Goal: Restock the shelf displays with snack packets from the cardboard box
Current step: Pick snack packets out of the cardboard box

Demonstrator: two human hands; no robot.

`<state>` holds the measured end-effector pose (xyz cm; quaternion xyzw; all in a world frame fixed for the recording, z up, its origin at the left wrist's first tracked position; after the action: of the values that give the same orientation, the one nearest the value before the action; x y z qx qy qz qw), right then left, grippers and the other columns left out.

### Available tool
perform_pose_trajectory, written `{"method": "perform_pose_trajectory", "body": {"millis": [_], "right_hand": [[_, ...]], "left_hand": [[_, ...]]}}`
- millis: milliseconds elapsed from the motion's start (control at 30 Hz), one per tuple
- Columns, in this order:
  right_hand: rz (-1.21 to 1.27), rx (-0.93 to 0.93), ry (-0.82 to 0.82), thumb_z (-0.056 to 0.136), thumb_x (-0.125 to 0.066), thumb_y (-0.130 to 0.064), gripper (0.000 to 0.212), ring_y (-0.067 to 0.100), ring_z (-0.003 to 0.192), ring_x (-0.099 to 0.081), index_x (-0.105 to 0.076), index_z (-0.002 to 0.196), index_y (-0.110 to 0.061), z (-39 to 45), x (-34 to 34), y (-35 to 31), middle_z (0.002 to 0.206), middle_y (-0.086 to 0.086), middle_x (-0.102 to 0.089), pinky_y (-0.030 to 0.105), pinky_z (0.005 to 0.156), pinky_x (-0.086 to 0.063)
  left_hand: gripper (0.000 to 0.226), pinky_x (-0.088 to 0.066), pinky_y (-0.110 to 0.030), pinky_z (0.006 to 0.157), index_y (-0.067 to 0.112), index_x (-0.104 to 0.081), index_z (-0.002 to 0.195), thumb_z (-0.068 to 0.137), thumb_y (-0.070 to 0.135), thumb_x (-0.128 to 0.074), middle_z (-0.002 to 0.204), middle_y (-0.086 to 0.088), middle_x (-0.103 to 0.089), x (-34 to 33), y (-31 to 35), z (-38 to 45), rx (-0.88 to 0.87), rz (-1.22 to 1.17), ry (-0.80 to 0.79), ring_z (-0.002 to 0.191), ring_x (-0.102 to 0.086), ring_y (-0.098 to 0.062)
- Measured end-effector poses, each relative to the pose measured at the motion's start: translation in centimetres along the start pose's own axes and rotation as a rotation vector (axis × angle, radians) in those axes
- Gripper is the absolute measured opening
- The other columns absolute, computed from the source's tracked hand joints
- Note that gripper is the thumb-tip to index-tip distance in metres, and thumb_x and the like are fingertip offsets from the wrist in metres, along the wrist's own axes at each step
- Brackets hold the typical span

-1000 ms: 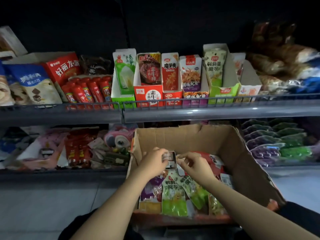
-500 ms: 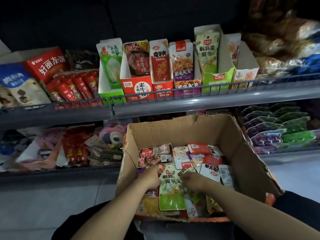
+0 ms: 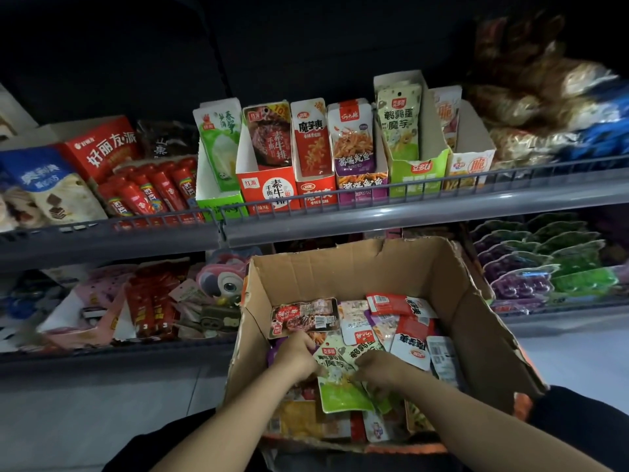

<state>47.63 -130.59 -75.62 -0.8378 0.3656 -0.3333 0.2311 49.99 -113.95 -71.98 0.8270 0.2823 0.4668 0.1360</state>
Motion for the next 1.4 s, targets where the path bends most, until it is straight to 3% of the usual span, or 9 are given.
{"method": "perform_pose_trajectory", "body": {"millis": [100, 233, 367, 567, 733, 833, 967, 1200, 1400], "right_hand": [[0.001, -0.01, 0.015, 0.09, -0.061, -0.026, 0.038, 0.022, 0.088, -0.062, -0.057, 0.122, -0.006, -0.9, 0.4, -0.5, 0.102, 0.009, -0.059, 0.03, 0.075, -0.055], [0.013, 0.001, 0.071, 0.091, -0.058, -0.027, 0.026, 0.009, 0.063, -0.056, -0.063, 0.105, -0.005, -1.9, 1.5, -1.6, 0.081, 0.001, -0.059, 0.015, 0.05, -0.046], [0.178, -0.008, -0.01, 0.088, -0.064, -0.026, 0.02, 0.013, 0.053, -0.06, -0.063, 0.086, -0.006, -3.9, 2.1, -2.9, 0.075, 0.007, -0.062, 0.024, 0.048, -0.052], [0.456, 0.164, 0.24, 0.083, -0.069, -0.001, 0.036, 0.006, 0.03, -0.039, -0.057, 0.117, -0.002, -6.2, 4.6, -4.7, 0.055, 0.003, -0.05, 0.016, 0.037, -0.032], [0.484, 0.387, 0.466, 0.082, -0.07, -0.005, 0.042, 0.007, 0.057, -0.06, -0.053, 0.118, -0.016, -9.3, 8.1, -6.8, 0.072, 0.0, -0.062, 0.018, 0.053, -0.047], [0.58, 0.507, 0.537, 0.082, -0.069, -0.005, 0.045, 0.015, 0.071, -0.063, -0.051, 0.12, -0.021, -11.1, 10.1, -7.8, 0.081, 0.006, -0.064, 0.02, 0.06, -0.05], [0.732, 0.597, 0.554, 0.085, -0.065, -0.002, 0.033, 0.022, 0.076, -0.069, -0.059, 0.114, -0.016, -12.7, 12.4, -8.9, 0.085, 0.012, -0.068, 0.037, 0.07, -0.057], [0.746, 0.73, 0.745, 0.085, -0.065, -0.004, 0.027, 0.017, 0.071, -0.067, -0.065, 0.104, -0.024, -14.9, 16.7, -10.2, 0.079, 0.008, -0.071, 0.024, 0.064, -0.053], [0.679, 0.824, 0.871, 0.085, -0.066, -0.006, 0.028, 0.01, 0.072, -0.063, -0.066, 0.104, -0.027, -14.0, 20.4, -10.7, 0.078, 0.0, -0.068, 0.012, 0.063, -0.05]], "left_hand": [[0.044, -0.046, -0.025, 0.074, 0.022, -0.051, 0.097, 0.069, 0.013, -0.083, 0.118, -0.001, -0.055, 0.9, 0.0, -0.7, -0.038, -0.028, -0.003, 0.104, -0.055, -0.018], [0.043, -0.048, -0.024, 0.071, 0.023, -0.055, 0.097, 0.068, 0.007, -0.082, 0.107, 0.0, -0.057, 2.6, 0.3, -2.1, -0.072, -0.124, -0.006, 0.095, -0.056, -0.014], [0.042, -0.046, -0.021, 0.067, 0.022, -0.056, 0.096, 0.067, 0.005, -0.082, 0.1, 0.0, -0.059, 4.0, 0.9, -3.8, -0.119, -0.234, 0.002, 0.092, -0.056, -0.012], [0.045, -0.05, -0.027, 0.077, 0.016, -0.057, 0.102, 0.067, 0.005, -0.083, 0.097, -0.002, -0.06, 5.9, 3.1, -5.8, -0.203, -0.383, 0.104, 0.087, -0.059, -0.015], [0.045, -0.052, -0.021, 0.069, 0.015, -0.054, 0.11, 0.073, 0.012, -0.08, 0.102, -0.003, -0.063, 7.9, 6.1, -7.3, -0.291, -0.588, 0.244, 0.083, -0.063, -0.015], [0.039, -0.051, -0.017, 0.052, 0.008, -0.054, 0.114, 0.08, 0.008, -0.073, 0.097, -0.006, -0.068, 8.9, 8.3, -8.2, -0.308, -0.793, 0.19, 0.07, -0.067, -0.014], [0.03, -0.043, -0.022, 0.056, 0.011, -0.065, 0.112, 0.086, 0.026, -0.068, 0.096, 0.001, -0.073, 10.3, 11.8, -8.2, -0.295, -0.878, 0.114, 0.079, -0.071, -0.015], [0.023, -0.041, -0.015, 0.041, 0.014, -0.066, 0.107, 0.088, 0.027, -0.065, 0.091, 0.003, -0.072, 11.8, 18.1, -7.3, -0.348, -0.955, -0.003, 0.069, -0.064, -0.011], [0.021, -0.056, -0.024, 0.053, 0.011, -0.063, 0.102, 0.091, 0.028, -0.061, 0.094, -0.011, -0.071, 13.3, 22.9, -5.8, -0.392, -0.923, -0.093, 0.077, -0.067, -0.021]]}}
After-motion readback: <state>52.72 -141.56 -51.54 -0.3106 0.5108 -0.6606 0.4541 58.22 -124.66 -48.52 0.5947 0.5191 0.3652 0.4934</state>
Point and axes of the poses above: each hand's wrist, its own z-axis towards the middle knuckle, its own x-axis out of the back of the hand, y = z × x, the point moved 3 cm from there along z, towards the middle knuckle
